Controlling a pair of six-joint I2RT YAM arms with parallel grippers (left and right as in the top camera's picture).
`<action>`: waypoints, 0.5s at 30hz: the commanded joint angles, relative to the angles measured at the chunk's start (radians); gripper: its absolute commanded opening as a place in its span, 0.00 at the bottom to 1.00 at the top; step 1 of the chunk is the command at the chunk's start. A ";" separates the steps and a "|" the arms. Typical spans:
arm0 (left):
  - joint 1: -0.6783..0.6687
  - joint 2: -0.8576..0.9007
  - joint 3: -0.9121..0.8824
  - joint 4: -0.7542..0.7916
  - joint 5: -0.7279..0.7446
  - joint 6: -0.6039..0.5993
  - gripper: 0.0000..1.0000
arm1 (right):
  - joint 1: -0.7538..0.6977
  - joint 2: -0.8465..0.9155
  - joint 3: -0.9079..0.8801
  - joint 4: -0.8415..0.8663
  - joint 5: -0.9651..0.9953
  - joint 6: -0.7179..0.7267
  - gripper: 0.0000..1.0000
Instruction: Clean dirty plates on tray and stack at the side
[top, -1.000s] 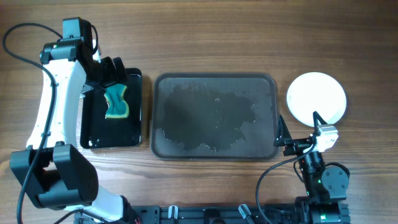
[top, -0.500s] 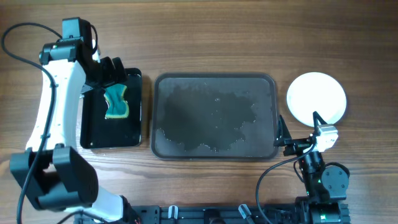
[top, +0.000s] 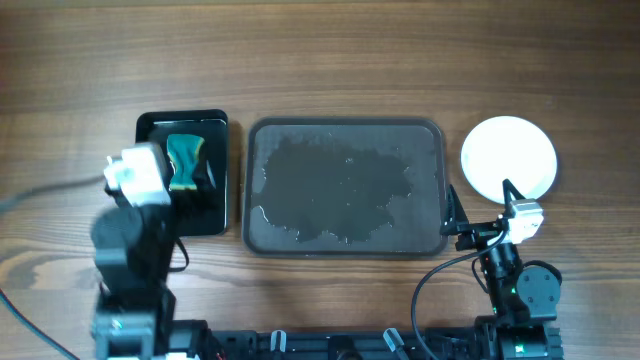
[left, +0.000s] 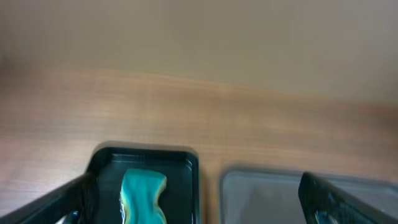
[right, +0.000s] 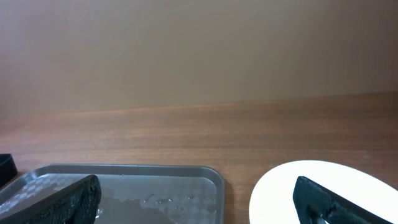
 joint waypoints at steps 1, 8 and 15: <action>-0.040 -0.246 -0.245 0.146 0.016 0.075 1.00 | -0.005 -0.002 -0.001 0.003 -0.008 0.007 1.00; -0.048 -0.466 -0.468 0.241 -0.026 0.081 1.00 | -0.005 -0.002 -0.001 0.003 -0.008 0.007 1.00; -0.047 -0.557 -0.550 0.220 -0.056 0.081 1.00 | -0.005 -0.001 -0.001 0.003 -0.008 0.007 1.00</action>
